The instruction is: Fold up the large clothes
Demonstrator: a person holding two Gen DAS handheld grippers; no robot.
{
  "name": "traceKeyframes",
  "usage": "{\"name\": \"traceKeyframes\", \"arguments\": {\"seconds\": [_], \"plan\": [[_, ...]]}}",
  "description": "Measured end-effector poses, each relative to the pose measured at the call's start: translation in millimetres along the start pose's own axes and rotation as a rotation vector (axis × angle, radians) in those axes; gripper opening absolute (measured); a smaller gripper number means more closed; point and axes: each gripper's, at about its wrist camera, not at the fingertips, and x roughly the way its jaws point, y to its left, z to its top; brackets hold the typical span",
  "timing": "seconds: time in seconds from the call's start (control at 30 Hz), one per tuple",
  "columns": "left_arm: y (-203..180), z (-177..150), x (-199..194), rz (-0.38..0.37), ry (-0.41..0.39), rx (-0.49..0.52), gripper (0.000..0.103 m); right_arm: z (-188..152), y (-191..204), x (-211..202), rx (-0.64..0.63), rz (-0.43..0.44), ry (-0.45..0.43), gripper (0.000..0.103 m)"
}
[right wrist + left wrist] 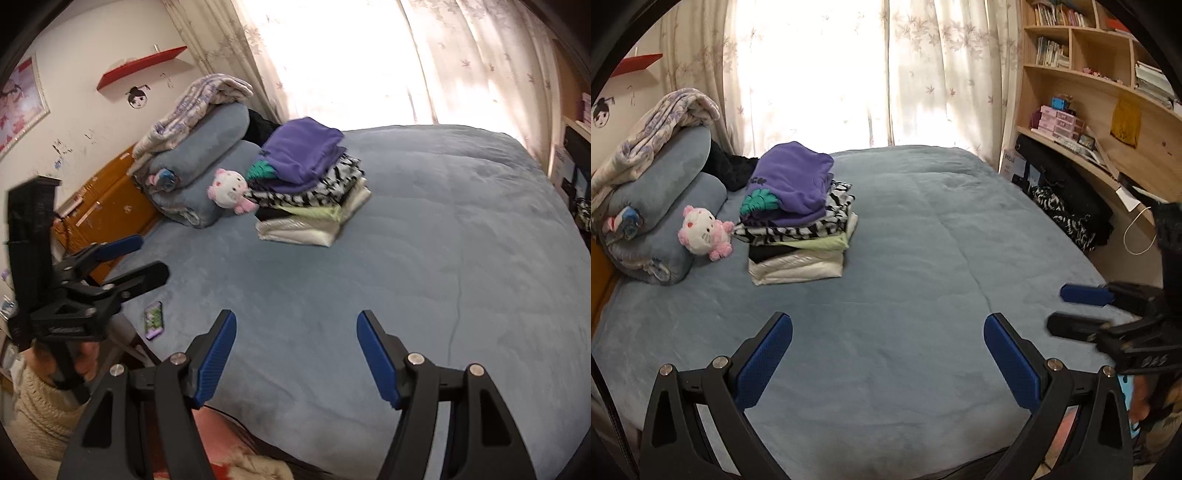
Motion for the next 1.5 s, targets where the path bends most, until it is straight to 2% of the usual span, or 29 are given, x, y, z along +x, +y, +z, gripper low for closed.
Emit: {"name": "traceKeyframes", "arguments": {"seconds": [0.2,0.27,0.37,0.5,0.8,1.03,1.5], "plan": [[-35,-41,15,-0.012,-0.025,-0.054,0.103,-41,-12,6,0.036,-0.099,-0.004,0.069],[-42,-52,25,0.019,-0.017,-0.082,0.103,-50,-17,6,0.059,-0.136,-0.019,0.07],[-47,-60,40,0.077,0.002,-0.116,0.103,-61,-24,6,0.088,-0.208,-0.048,0.076],[-51,-72,57,0.146,0.015,-0.15,0.103,-72,-32,7,0.097,-0.304,-0.096,0.077],[-53,-87,90,0.166,0.079,-0.166,0.103,-81,-49,33,0.12,-0.306,-0.051,0.077],[-48,-92,108,0.154,0.122,-0.185,0.103,-81,-54,45,0.122,-0.313,-0.031,0.077],[-43,-94,119,0.16,0.141,-0.191,0.103,-81,-50,54,0.111,-0.328,-0.014,0.077]]}}
